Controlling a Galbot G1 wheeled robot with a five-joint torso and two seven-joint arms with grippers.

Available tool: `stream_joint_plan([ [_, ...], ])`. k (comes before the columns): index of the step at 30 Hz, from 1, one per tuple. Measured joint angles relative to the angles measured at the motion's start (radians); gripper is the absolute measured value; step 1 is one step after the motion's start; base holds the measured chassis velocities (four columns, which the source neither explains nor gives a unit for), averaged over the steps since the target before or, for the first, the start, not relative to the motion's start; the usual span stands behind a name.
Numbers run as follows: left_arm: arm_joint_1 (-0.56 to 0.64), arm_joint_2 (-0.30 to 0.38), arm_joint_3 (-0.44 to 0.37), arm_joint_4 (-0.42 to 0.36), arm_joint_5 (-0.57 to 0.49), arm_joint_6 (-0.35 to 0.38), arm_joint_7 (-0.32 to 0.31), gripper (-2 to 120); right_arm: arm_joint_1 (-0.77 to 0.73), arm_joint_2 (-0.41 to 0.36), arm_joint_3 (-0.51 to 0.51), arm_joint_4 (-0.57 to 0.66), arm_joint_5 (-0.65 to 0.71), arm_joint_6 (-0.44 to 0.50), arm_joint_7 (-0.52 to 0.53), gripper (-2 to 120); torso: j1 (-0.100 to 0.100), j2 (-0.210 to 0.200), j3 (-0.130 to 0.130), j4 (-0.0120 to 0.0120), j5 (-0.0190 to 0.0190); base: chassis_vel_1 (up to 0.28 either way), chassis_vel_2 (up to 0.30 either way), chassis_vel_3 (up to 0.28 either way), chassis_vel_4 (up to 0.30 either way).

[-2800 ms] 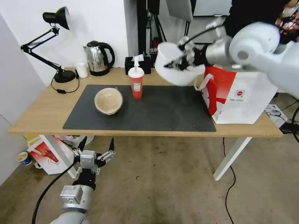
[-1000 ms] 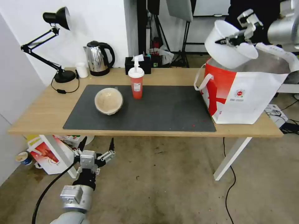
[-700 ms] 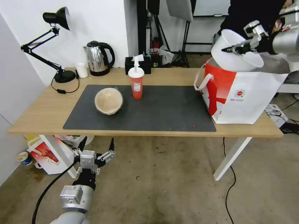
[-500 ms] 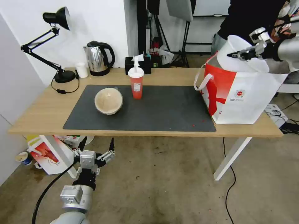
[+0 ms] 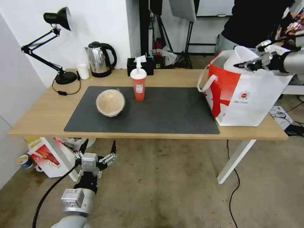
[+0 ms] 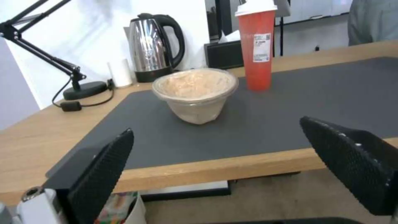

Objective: Pick up the trash from the table and place it into the takeout bag.

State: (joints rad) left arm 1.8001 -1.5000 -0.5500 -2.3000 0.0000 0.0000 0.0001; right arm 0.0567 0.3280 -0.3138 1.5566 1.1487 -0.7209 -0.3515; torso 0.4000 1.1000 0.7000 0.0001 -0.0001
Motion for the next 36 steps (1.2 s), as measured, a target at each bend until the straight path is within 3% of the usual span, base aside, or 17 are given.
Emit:
stream_joint_plan([
  [7, 0.0, 0.0, 0.0, 0.0, 0.0, 0.0, 0.0, 100, 0.008, -0.001, -0.006, 0.01, -0.004, 0.0, 0.003, 34, 0.0, 0.0, 0.0, 0.0, 0.0, 0.0, 0.0, 0.0, 0.0],
  [22, 0.0, 0.0, 0.0, 0.0, 0.0, 0.0, 0.0, 100, 0.002, -0.001, 0.006, 0.026, -0.024, 0.0, 0.015, 91, 0.0, 0.0, 0.0, 0.0, 0.0001, 0.0, 0.0, 0.0, 0.0],
  [26, 0.0, 0.0, 0.0, 0.0, 0.0, 0.0, 0.0, 100, -0.026, -0.001, 0.055, 0.04, -0.018, 0.005, 0.034, 100, 0.0, 0.0, 0.0, 0.0, 0.0001, 0.0, 0.0, 0.0, 0.0],
  [31, 0.0, 0.0, 0.0, 0.0, 0.0, 0.0, 0.0, 100, -0.072, 0.0, 0.138, 0.083, 0.012, 0.048, 0.075, 100, 0.0, 0.0, 0.0, 0.0001, 0.0001, 0.0, 0.0, 0.0, 0.0],
  [34, 0.0, 0.0, 0.0, 0.0, 0.0, 0.0, 0.0, 100, -0.15, -0.006, 0.247, 0.153, 0.043, 0.127, 0.128, 100, 0.0, 0.0, 0.0, -0.0002, 0.0, 0.0, 0.0, 0.0, 0.0],
  [36, 0.0, 0.0, 0.0, 0.0, 0.0, 0.0, 0.0, 100, -0.164, -0.009, 0.262, 0.171, 0.056, 0.166, 0.143, 100, 0.0, 0.0, 0.0, -0.0003, 0.0, 0.0, 0.0, 0.0, 0.0],
])
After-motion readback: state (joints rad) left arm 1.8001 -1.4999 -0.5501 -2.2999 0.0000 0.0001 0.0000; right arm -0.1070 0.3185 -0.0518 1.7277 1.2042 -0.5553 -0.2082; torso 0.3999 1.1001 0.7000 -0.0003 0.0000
